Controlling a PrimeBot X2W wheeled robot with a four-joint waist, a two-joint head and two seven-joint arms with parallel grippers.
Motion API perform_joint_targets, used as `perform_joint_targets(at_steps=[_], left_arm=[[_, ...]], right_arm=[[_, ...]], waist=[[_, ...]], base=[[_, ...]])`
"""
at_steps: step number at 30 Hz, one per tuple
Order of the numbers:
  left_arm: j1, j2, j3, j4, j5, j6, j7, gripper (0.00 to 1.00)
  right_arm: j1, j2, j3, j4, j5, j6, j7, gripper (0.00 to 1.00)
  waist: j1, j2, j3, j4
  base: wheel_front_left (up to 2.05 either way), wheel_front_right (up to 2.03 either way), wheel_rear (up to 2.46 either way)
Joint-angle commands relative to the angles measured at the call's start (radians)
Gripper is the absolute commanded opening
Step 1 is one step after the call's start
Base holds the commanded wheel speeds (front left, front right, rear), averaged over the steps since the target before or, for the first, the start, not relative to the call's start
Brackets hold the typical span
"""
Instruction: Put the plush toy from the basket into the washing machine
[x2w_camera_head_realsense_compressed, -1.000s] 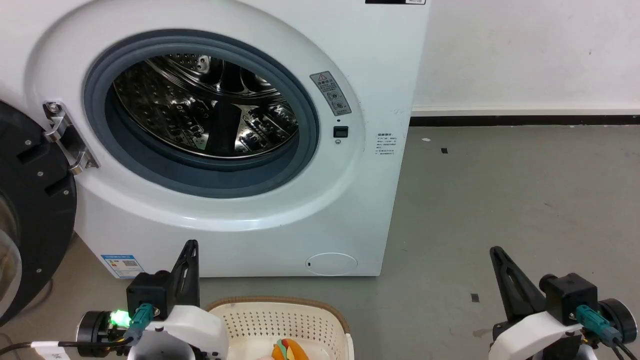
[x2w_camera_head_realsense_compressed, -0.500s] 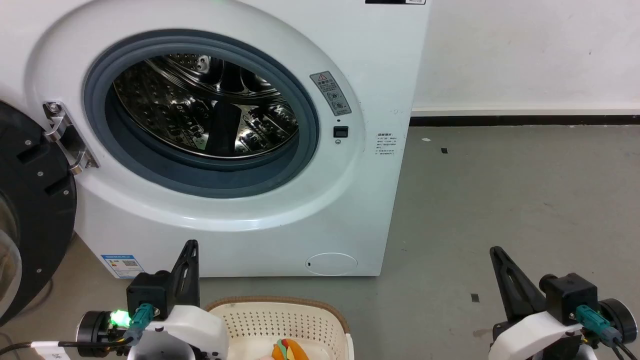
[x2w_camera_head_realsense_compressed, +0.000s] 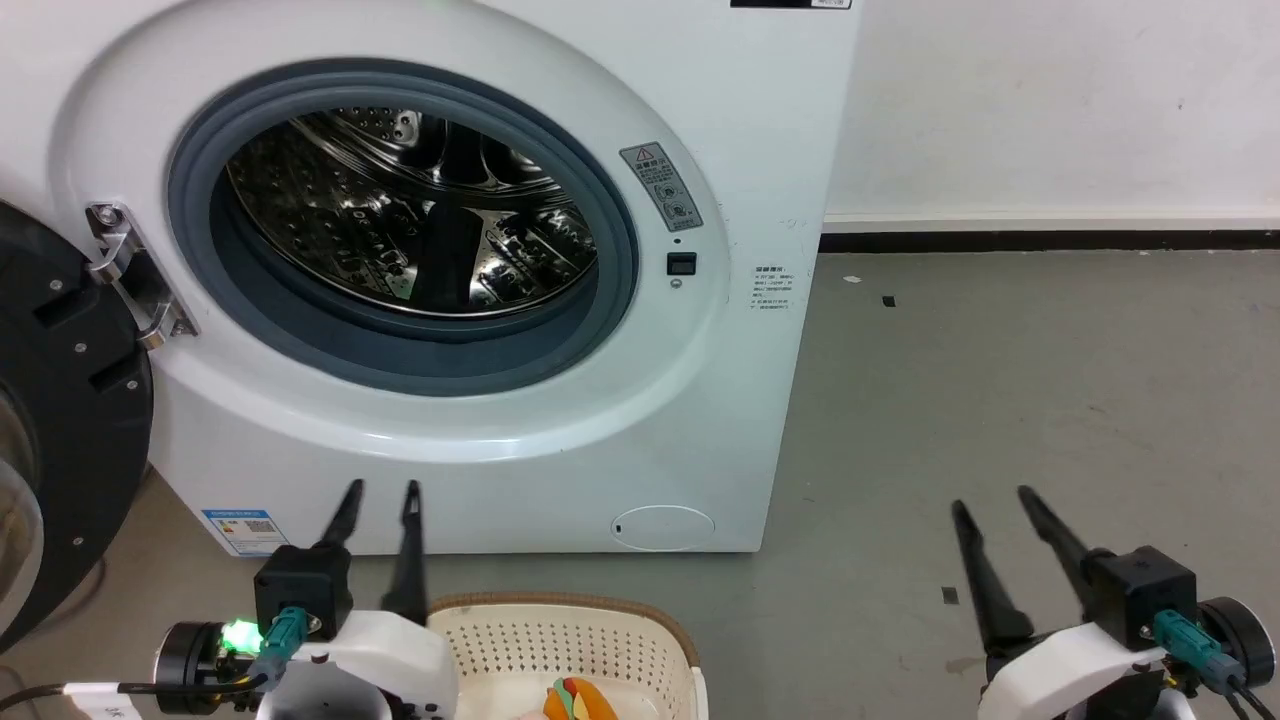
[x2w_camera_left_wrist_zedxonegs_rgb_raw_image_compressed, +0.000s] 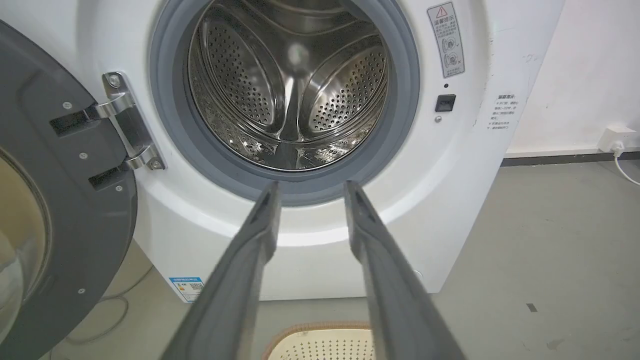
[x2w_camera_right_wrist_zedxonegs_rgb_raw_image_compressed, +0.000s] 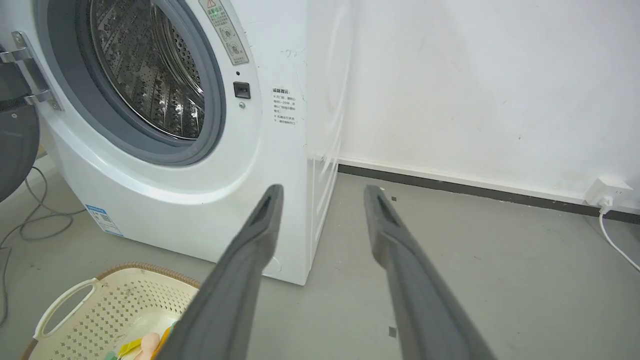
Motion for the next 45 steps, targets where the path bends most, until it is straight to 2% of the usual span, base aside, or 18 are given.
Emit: perform_joint_targets(at_steps=[1, 8, 14, 32, 45], left_arm=[[0.000, 0.000, 0.000, 0.001, 0.000, 0.004, -0.005, 1.00], [-0.005, 0.001, -0.006, 0.001, -0.001, 0.020, -0.019, 1.00], [-0.028, 0.003, -0.015, 0.038, -0.006, 0.017, -0.032, 1.00], [-0.190, 0.007, -0.038, 0.320, -0.045, -0.019, -0.039, 1.00], [-0.289, 0.023, -0.071, 0.474, -0.057, -0.023, 0.020, 1.00]], right_arm=[[0.000, 0.000, -0.004, -0.001, 0.003, 0.000, -0.005, 1.00], [-0.001, 0.000, -0.012, -0.013, 0.028, 0.000, -0.019, 1.00], [-0.006, 0.000, -0.017, -0.025, 0.051, 0.000, -0.032, 1.00], [-0.061, 0.000, -0.026, -0.072, 0.110, 0.000, -0.069, 1.00], [-0.111, 0.000, -0.028, -0.115, 0.142, 0.000, -0.096, 1.00]], waist=[[0.0000, -0.0001, 0.001, 0.000], [0.0000, -0.0001, 0.006, -0.001], [0.0000, -0.0001, 0.020, -0.003], [0.0000, -0.0001, 0.153, -0.032], [0.0000, -0.0001, 0.288, -0.058]], base=[[0.00, 0.00, 0.00], [0.00, 0.00, 0.00], [0.00, 0.00, 0.00], [0.00, 0.00, 0.00], [0.00, 0.00, 0.00]])
